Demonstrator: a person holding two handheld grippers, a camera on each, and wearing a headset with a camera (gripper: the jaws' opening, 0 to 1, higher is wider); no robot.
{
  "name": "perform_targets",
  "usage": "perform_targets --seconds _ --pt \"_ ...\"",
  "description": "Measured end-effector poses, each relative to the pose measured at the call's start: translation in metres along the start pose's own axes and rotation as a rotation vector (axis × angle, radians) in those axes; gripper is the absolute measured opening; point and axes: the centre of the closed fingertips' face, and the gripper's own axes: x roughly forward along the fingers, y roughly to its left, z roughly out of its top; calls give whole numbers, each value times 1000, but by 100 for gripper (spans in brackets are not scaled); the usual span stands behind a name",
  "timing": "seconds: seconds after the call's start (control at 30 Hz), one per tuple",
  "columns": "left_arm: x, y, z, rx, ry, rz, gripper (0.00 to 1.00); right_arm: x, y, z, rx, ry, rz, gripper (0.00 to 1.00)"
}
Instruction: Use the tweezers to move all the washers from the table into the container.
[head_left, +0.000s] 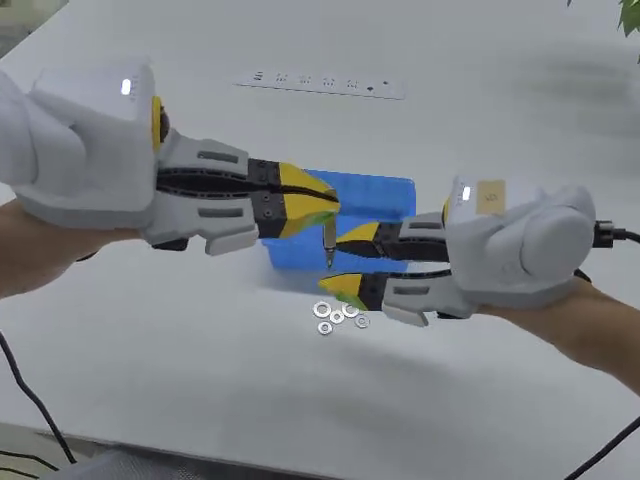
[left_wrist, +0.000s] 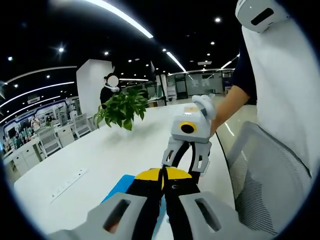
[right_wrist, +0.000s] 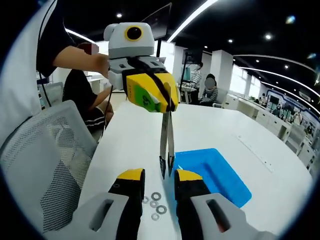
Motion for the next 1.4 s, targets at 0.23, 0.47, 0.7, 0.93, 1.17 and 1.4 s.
perform_targets --seconds 0.23,0.47,0.7,0.93,1.17,1.4 --pt "1 -17 -16 -22 -1 -9 4 -12 15 -23 45 31 -16 27" --pt "3 -28 -30 -33 -1 -34 4 -16 20 -41 103 51 -24 34" --pt "6 -29 -46 -58 11 -45 4 -18 29 -56 131 78 2 44" --pt "9 -30 -54 -63 21 -66 4 -17 37 -66 180 75 21 55" --pt "12 -27 -54 -72 12 -87 4 -13 42 -71 213 80 42 69" --pt "15 -28 -57 -83 12 -102 4 -12 38 -70 241 67 44 71"
